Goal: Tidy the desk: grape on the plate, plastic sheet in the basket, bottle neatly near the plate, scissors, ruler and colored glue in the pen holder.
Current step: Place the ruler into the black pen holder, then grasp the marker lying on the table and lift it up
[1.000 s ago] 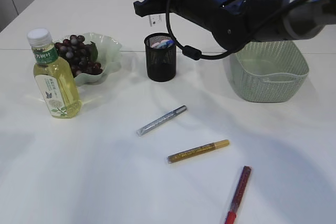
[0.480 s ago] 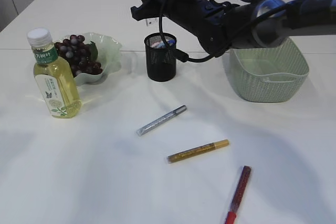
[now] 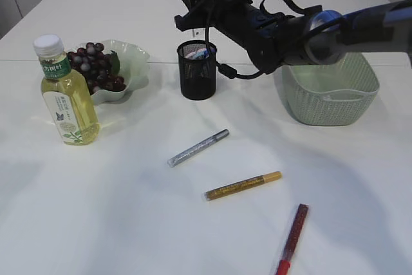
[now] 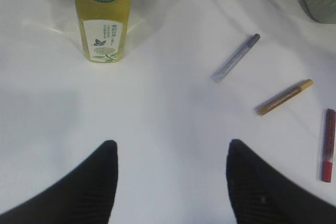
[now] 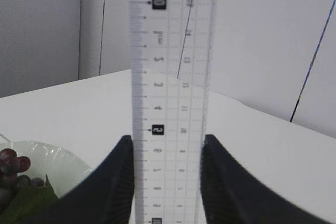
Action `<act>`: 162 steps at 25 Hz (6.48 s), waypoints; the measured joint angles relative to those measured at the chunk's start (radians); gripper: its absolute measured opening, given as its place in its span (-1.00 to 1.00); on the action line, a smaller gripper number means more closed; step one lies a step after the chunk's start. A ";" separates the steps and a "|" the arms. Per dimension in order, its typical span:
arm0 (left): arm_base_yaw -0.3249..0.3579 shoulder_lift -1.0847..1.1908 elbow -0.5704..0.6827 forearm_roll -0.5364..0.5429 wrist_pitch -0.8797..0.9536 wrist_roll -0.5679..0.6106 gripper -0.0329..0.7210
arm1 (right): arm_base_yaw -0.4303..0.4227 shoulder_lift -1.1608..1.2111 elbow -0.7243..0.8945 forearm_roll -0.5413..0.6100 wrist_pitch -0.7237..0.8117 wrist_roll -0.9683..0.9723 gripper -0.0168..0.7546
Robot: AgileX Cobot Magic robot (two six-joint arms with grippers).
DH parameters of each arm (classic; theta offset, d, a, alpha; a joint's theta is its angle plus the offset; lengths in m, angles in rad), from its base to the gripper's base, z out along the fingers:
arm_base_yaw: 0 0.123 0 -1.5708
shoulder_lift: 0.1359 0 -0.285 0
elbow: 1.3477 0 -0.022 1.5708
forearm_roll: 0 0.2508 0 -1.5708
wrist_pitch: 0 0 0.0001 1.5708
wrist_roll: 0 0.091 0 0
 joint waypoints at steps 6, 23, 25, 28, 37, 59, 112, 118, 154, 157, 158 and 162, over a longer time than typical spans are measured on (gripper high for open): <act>0.000 0.000 0.000 0.000 0.000 0.000 0.35 | -0.004 0.026 -0.009 0.002 0.000 -0.002 -0.17; 0.000 0.002 0.000 0.002 -0.002 0.000 0.35 | -0.004 0.082 -0.018 0.002 -0.004 0.038 -0.17; 0.000 0.002 0.000 0.004 -0.002 0.000 0.35 | -0.004 0.082 -0.018 0.002 -0.006 0.038 -0.17; 0.000 0.002 0.000 0.004 -0.003 0.000 0.35 | -0.004 0.082 -0.018 0.002 -0.006 0.038 -0.17; 0.000 0.002 0.000 0.004 -0.005 0.000 0.35 | -0.004 0.082 -0.018 0.002 -0.006 0.040 -0.17; 0.000 0.002 0.000 0.004 -0.007 0.000 0.35 | -0.004 0.024 -0.114 0.011 0.293 0.067 0.13; -0.025 0.155 -0.183 -0.101 0.192 0.306 0.25 | -0.004 -0.645 0.116 0.277 1.757 0.095 0.13; -0.190 0.342 -0.339 -0.068 0.227 0.309 0.24 | -0.004 -0.838 0.372 0.270 1.757 0.095 0.13; -0.396 1.382 -1.083 0.152 0.307 0.291 0.17 | -0.004 -1.278 0.759 0.181 1.759 0.174 0.12; -0.396 1.407 -1.108 0.154 0.307 0.291 0.16 | -0.004 -1.278 0.759 0.176 1.759 0.174 0.12; -0.396 1.414 -1.116 0.154 0.307 0.291 0.16 | -0.004 -1.278 0.759 0.174 1.759 0.174 0.12; -0.402 1.433 -1.144 0.156 0.307 0.300 0.16 | -0.004 -1.278 0.759 0.170 1.759 0.174 0.12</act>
